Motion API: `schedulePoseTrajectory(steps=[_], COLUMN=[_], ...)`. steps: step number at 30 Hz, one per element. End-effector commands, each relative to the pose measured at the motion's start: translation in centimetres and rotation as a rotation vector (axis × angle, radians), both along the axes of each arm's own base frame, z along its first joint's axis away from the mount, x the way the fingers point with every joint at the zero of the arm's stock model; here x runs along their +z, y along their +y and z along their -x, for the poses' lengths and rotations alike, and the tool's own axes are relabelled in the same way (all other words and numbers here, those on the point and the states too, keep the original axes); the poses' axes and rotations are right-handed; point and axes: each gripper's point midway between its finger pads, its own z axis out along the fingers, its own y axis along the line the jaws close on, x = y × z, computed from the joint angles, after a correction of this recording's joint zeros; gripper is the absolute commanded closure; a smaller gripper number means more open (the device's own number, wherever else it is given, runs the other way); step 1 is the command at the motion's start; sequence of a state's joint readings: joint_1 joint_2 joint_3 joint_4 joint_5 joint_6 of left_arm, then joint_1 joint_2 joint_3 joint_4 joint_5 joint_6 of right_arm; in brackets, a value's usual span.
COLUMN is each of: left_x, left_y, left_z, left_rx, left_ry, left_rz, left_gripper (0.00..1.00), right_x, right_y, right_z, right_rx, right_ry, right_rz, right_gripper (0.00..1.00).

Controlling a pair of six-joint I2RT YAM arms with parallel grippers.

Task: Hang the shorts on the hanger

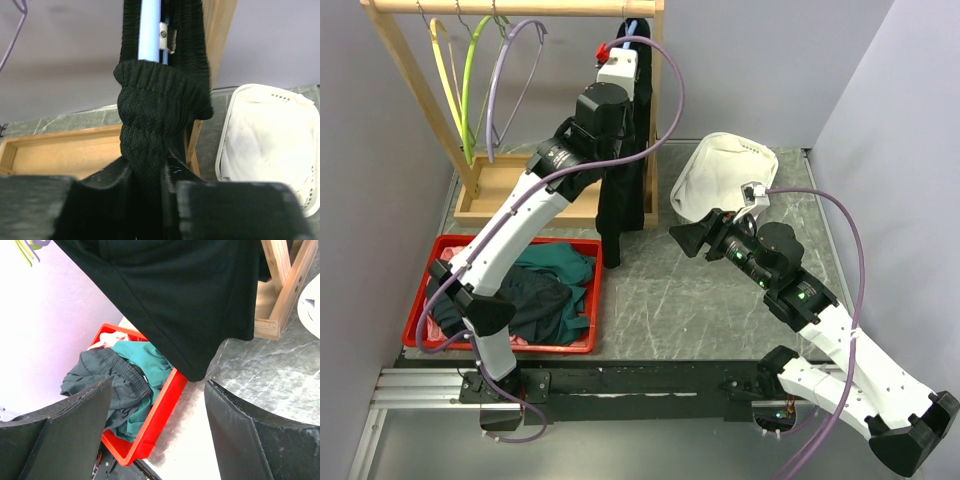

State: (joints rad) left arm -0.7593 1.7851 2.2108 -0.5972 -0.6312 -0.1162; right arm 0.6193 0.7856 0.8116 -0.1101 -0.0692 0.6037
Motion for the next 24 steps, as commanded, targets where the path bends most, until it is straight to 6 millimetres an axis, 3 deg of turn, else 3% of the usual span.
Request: schedulePoseTrajectory(steps=[1, 5, 6, 7, 8, 17, 18, 19, 20, 21, 22, 23, 24], left_x=[7.2, 8.0, 8.2, 8.6, 8.7, 8.3, 7.0, 7.4, 6.9, 5.4, 5.1, 4.4, 2.7], left_y=[0.7, 1.1, 1.3, 1.6, 1.8, 3.2, 2.6, 3.0, 1.8, 1.5, 1.1, -0.4, -0.7], left_z=[0.7, 1.5, 1.8, 2.3, 2.6, 7.4, 7.7, 8.8, 10.1, 10.4, 11.4, 13.0, 13.3], left_rx=[-0.009, -0.022, -0.025, -0.030, -0.034, -0.130, -0.145, -0.159, -0.195, -0.172, -0.182, -0.225, -0.201], left_ry=[-0.185, -0.191, -0.192, -0.197, -0.193, -0.125, -0.097, -0.102, -0.089, -0.066, -0.063, -0.046, -0.022], left_rz=[0.161, 0.172, 0.177, 0.190, 0.192, 0.289, 0.280, 0.299, 0.296, 0.269, 0.264, 0.255, 0.227], left_gripper=[0.60, 0.36, 0.26, 0.08, 0.02, 0.04, 0.04, 0.04, 0.03, 0.03, 0.03, 0.03, 0.03], right_x=[0.9, 1.1, 1.0, 1.2, 1.4, 1.7, 1.8, 1.8, 1.8, 2.0, 1.7, 1.6, 1.8], right_y=[-0.4, -0.4, -0.4, -0.6, -0.7, -1.9, -2.1, -2.2, -2.4, -2.7, -2.8, -2.9, -3.5], right_z=[0.3, 0.4, 0.5, 0.5, 0.5, 1.2, 1.3, 1.5, 1.5, 1.7, 1.9, 2.0, 2.0], right_rx=[-0.009, -0.004, -0.004, -0.007, -0.009, -0.038, -0.041, -0.043, -0.054, -0.059, -0.059, -0.060, -0.092], right_ry=[-0.033, -0.034, -0.033, -0.036, -0.040, -0.052, -0.056, -0.057, -0.058, -0.066, -0.061, -0.058, -0.065], right_rz=[0.000, 0.002, 0.005, 0.007, 0.008, 0.024, 0.023, 0.023, 0.023, 0.013, 0.011, 0.008, 0.000], right_gripper=[0.19, 0.18, 0.18, 0.18, 0.18, 0.14, 0.14, 0.13, 0.12, 0.12, 0.11, 0.10, 0.10])
